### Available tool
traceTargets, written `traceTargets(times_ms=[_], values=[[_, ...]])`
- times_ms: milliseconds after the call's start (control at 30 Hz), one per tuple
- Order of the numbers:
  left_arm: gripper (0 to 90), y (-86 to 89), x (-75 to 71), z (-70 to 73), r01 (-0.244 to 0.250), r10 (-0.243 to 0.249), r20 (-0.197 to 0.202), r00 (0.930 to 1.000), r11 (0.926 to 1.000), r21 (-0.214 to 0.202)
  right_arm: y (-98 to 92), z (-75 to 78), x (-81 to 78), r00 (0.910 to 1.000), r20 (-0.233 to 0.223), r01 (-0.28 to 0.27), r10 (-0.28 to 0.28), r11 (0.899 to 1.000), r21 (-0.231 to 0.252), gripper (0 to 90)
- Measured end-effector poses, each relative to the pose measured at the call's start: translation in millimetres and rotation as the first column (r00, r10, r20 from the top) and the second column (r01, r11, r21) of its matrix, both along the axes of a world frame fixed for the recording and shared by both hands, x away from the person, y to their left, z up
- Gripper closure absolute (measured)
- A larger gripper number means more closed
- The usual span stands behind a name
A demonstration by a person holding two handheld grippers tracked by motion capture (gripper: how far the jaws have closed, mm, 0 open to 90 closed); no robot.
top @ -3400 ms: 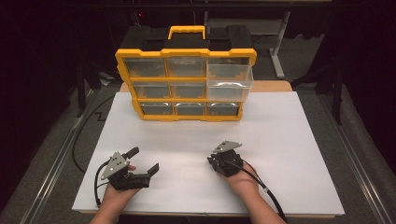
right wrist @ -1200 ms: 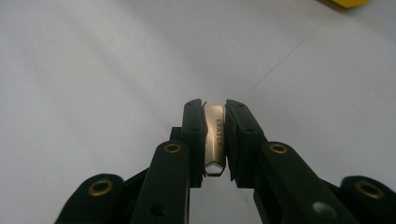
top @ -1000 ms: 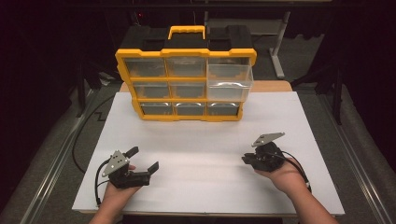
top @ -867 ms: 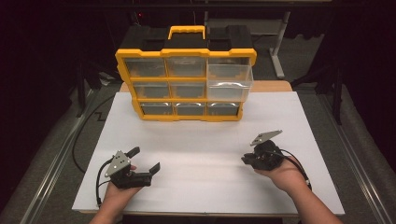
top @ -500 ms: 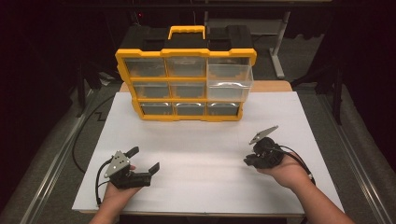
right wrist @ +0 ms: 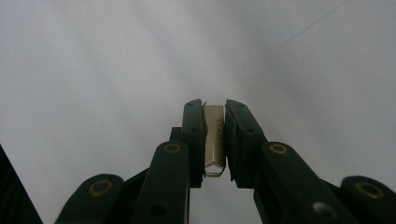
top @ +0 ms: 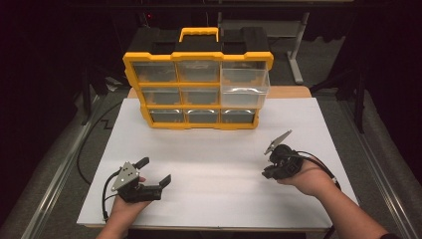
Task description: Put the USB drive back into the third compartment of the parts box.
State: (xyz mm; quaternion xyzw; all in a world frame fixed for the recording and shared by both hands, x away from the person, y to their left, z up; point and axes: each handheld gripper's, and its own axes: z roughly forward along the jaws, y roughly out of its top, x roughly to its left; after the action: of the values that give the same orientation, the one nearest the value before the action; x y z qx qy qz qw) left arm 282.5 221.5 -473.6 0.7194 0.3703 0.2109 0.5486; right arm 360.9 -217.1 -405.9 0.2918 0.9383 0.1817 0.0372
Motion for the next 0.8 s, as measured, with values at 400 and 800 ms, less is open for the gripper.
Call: traceTargets(times_ms=[400,800], values=[[0.1,1.6,-0.6,0.6,0.008,-0.007,0.010,0.9999,0.9999,-0.014,3.6,9.1,1.6,0.9962,-0.062,-0.064,0.062,0.998,-0.031,80.1],[0.1,1.4,-0.6,0.8,0.011,-0.011,0.019,0.9998,0.9997,-0.024,3.4,25.8,7.0,0.9922,-0.100,-0.078,0.074,0.996,-0.043,80.1]])
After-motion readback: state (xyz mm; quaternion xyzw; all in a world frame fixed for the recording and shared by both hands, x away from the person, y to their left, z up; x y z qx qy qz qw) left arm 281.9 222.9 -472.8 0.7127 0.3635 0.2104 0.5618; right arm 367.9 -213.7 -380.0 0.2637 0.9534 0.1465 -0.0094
